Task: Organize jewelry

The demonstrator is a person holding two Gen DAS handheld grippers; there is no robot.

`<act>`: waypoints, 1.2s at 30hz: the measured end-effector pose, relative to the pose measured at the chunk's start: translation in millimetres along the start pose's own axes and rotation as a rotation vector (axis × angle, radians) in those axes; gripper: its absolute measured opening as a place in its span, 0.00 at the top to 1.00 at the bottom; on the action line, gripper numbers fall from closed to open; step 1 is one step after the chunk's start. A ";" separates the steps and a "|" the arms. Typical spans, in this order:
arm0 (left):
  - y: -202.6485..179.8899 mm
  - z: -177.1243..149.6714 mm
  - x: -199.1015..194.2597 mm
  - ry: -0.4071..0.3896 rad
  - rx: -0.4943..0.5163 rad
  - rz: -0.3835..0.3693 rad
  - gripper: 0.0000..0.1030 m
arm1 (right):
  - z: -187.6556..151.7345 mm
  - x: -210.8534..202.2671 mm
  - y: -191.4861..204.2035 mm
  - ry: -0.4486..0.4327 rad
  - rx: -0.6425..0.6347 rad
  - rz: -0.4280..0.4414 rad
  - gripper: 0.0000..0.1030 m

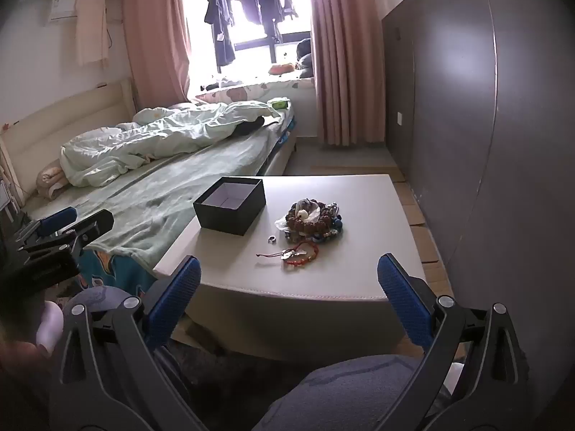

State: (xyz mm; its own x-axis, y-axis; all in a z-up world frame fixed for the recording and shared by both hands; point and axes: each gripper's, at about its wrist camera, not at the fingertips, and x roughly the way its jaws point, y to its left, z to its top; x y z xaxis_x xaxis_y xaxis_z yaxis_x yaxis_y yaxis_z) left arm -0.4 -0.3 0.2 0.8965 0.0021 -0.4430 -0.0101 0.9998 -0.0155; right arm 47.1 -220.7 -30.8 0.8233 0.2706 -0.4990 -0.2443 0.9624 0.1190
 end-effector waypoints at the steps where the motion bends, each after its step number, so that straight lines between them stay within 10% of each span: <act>1: -0.1 0.0 -0.2 -0.004 0.002 0.000 0.08 | 0.0 0.1 -0.2 0.000 0.001 0.000 0.05; 36: -0.1 1.8 1.5 0.005 -0.016 -0.019 0.08 | 0.3 -3.5 -4.1 -0.011 0.019 -0.003 0.05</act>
State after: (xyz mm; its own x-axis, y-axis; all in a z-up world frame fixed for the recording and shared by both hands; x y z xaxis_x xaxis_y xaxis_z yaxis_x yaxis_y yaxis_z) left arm 1.7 -0.3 1.1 0.8943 -0.0171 -0.4472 0.0001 0.9993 -0.0381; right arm 45.4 -225.6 -29.2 0.8298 0.2680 -0.4895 -0.2321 0.9634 0.1339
